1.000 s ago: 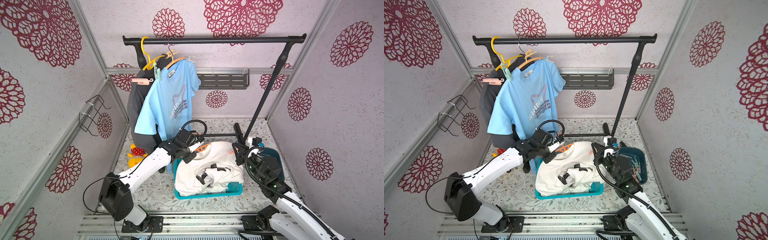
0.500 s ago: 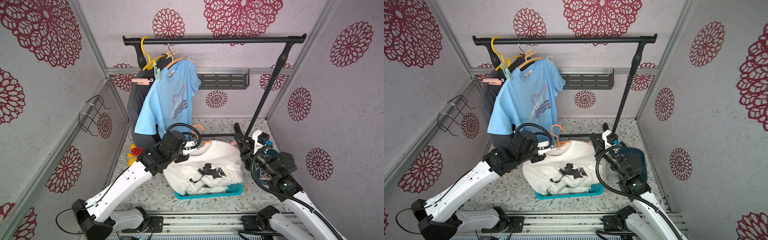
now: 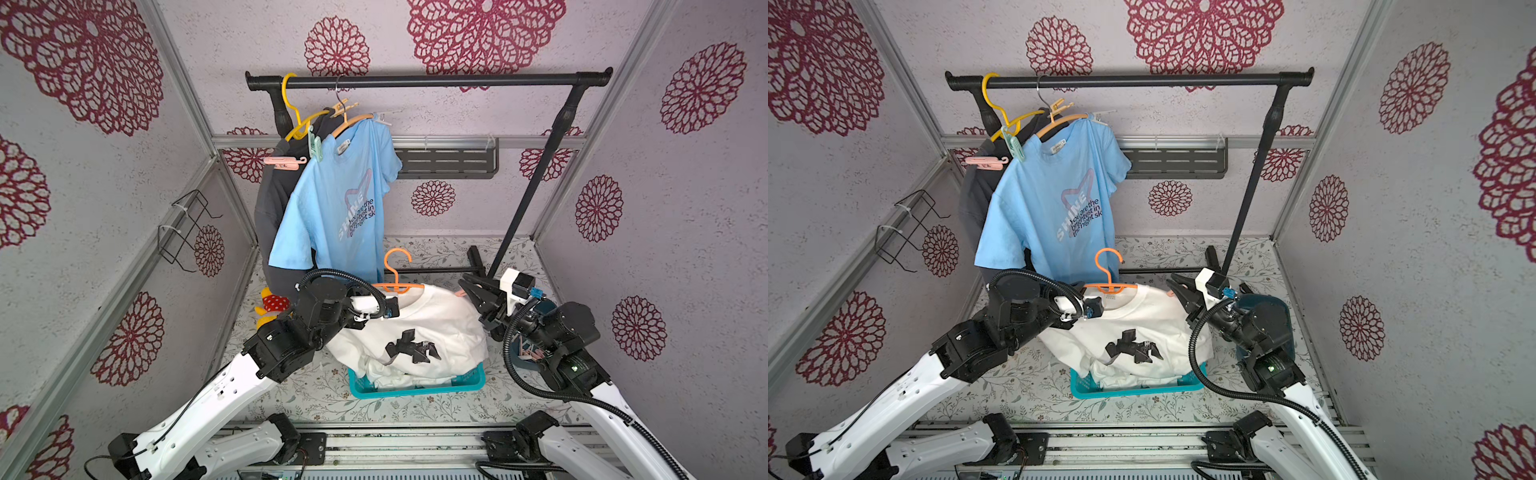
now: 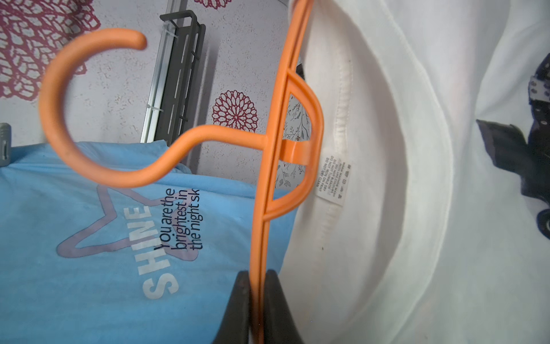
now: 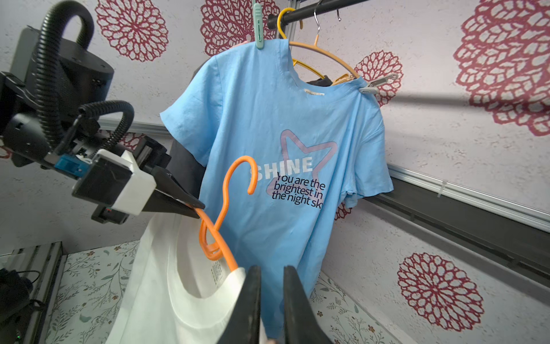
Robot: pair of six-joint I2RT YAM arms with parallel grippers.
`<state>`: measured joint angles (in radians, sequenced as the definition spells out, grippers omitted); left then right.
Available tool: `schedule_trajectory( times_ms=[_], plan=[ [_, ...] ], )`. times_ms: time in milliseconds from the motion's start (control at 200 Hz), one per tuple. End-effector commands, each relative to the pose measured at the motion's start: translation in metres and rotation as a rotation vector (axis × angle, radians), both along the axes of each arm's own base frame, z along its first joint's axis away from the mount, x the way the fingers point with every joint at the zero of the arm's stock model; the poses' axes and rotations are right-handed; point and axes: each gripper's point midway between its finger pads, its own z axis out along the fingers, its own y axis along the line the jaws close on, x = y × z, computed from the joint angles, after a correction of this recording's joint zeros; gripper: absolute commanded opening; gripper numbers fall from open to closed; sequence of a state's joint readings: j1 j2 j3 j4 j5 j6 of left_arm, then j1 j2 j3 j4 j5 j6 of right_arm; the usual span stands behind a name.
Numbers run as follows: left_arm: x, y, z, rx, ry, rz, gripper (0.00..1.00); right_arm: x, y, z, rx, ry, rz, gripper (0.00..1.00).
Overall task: Use clothespins to secure the t-shirt on both sides of the hanger
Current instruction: Pick up the hanger from the basket, then clamp the T-shirt on the hanger.
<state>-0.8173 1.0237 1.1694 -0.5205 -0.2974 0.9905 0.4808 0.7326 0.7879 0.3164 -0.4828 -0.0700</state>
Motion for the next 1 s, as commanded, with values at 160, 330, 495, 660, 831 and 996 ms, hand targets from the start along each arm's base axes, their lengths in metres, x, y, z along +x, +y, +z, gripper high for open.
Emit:
schedule_trajectory(
  times_ms=[160,330,495,660,831,996],
  plan=[
    [-0.006,-0.009,0.029,-0.031,-0.148,-0.08,0.0,-0.016,0.008,0.017,0.003,-0.06,0.095,0.0],
    [-0.01,-0.01,0.03,-0.043,-0.17,-0.103,0.0,-0.009,0.016,0.009,0.006,-0.018,0.134,0.0],
    [-0.01,-0.009,0.032,-0.049,-0.185,-0.103,0.0,-0.008,0.021,0.007,0.029,0.013,0.174,0.0],
    [-0.014,-0.011,0.039,-0.083,-0.197,-0.119,0.0,-0.009,0.024,-0.002,0.072,0.062,0.215,0.0],
    [-0.019,-0.012,0.046,-0.135,-0.198,-0.139,0.0,-0.012,0.027,-0.013,0.074,0.116,0.252,0.0],
    [-0.019,-0.012,0.048,-0.151,-0.204,-0.134,0.0,-0.015,0.028,-0.021,0.059,0.158,0.269,0.0]
  ],
)
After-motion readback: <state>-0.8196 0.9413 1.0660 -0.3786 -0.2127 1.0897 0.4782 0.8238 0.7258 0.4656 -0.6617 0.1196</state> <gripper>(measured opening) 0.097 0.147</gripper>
